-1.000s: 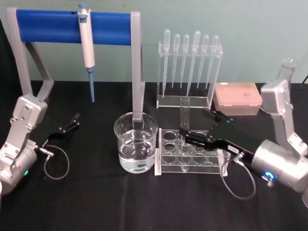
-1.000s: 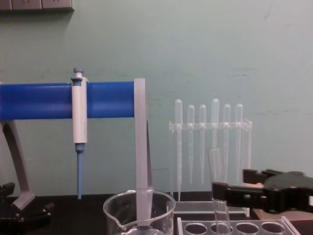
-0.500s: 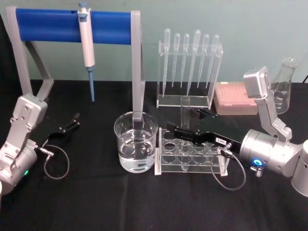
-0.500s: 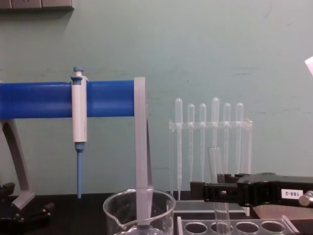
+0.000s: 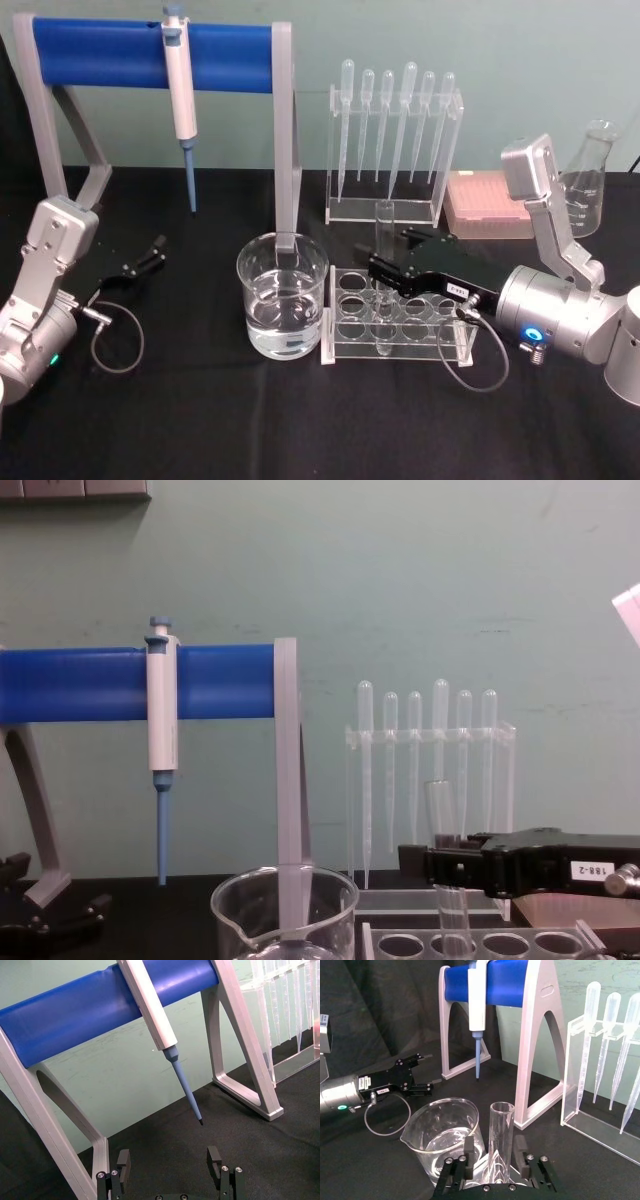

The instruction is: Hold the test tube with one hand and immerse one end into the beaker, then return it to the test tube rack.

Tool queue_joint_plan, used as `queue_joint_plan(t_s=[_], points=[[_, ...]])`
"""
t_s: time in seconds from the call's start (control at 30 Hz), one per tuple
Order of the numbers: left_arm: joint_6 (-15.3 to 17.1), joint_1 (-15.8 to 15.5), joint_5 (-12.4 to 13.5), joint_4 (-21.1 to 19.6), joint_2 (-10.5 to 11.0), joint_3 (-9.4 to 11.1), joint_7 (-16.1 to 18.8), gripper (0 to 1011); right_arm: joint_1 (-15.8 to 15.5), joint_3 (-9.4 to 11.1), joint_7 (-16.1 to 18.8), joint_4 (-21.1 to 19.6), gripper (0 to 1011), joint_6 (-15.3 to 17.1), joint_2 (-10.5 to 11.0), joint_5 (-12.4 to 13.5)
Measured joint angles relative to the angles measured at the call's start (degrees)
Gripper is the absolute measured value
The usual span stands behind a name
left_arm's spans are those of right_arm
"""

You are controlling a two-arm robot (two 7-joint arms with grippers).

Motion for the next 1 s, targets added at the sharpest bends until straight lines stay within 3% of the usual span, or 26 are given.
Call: queue_joint_plan(t_s=[0.2,0.33,1.0], points=[[0.0,0.0,0.0,0.0,0.0,0.0,0.0,1000,-0.3,0.2,-0.6,-0.5,321,0.0,0.1,0.1],[0.0,0.0,0.0,0.0,0.0,0.0,0.0,1000,-0.9,0.8,-1.4,-1.9,226,-0.6,0.5,-0.1],[0.0,0.0,0.0,0.0,0.0,0.0,0.0,1000,-4.6,6.0,-3.5,-13.5,226,-4.4,3.3,-0.7]])
